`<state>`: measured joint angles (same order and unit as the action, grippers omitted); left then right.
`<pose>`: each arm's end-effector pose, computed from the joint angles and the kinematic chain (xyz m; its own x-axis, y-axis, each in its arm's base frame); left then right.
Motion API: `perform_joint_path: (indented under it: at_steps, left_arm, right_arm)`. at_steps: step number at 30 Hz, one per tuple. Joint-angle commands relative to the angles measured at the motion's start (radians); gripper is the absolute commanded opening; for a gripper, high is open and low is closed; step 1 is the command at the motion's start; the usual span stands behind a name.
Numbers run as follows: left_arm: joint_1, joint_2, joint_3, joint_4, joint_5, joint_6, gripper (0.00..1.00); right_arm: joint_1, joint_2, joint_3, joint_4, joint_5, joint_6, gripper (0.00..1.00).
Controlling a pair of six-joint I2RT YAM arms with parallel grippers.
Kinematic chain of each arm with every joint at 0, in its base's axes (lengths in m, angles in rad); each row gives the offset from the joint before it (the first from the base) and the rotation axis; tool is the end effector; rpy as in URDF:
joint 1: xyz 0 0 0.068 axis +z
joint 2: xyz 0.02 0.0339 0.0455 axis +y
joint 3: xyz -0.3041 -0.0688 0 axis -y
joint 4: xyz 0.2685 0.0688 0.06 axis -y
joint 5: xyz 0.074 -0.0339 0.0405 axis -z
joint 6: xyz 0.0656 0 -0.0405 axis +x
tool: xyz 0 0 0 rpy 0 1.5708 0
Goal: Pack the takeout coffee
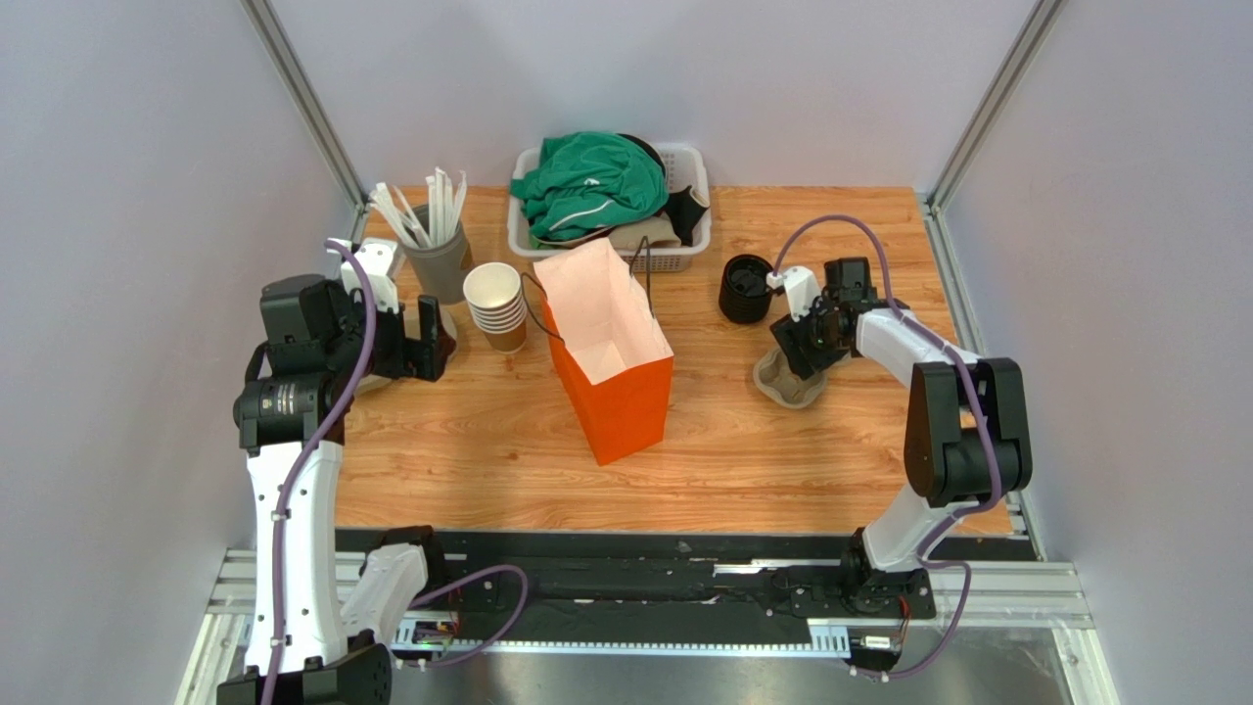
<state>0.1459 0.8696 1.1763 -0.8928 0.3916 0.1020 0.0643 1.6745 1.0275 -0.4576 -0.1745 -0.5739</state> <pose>0.1756 0.0005 0.4096 -0.5260 0.0178 -0.8503 0.2350 0.9639 -0.1252 0.3627 0.0348 0.1782 -0.6720 -0.5790 -0.4617 -0.6025 0.7900 -0.1138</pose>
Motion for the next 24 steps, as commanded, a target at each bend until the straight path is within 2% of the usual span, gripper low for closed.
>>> perform_joint_path:
  at_steps: [1, 6, 9, 12, 13, 15, 20, 24]
  left_arm:
    - [0.011, -0.014, -0.001, 0.023, 0.024, -0.01, 0.95]
    - [0.012, -0.015, -0.004, 0.025, 0.024, -0.01, 0.96]
    - [0.014, -0.014, -0.004, 0.025, 0.024, -0.012, 0.96]
    - [0.015, -0.011, -0.003, 0.025, 0.027, -0.012, 0.96]
    - [0.014, -0.012, -0.003, 0.026, 0.027, -0.012, 0.96]
    - [0.014, -0.009, -0.003, 0.025, 0.029, -0.01, 0.96]
    - [0.014, 0.0, 0.016, 0.003, 0.069, 0.004, 0.96]
    - [0.014, 0.023, 0.055, -0.027, 0.125, 0.018, 0.97]
  right_arm:
    - [0.002, 0.033, -0.01, 0.016, -0.02, -0.023, 0.62]
    - [0.003, 0.045, -0.01, 0.013, -0.019, -0.026, 0.59]
    - [0.003, 0.047, 0.003, -0.002, -0.017, -0.02, 0.53]
    - [0.003, 0.036, 0.006, -0.01, -0.025, -0.015, 0.42]
    - [0.003, 0.033, 0.008, -0.013, -0.029, -0.015, 0.35]
    - [0.003, 0.024, 0.017, -0.038, -0.034, -0.018, 0.29]
    - [0.002, -0.048, 0.048, -0.081, -0.046, -0.02, 0.3]
    - [0.003, -0.172, 0.094, -0.147, -0.06, -0.015, 0.31]
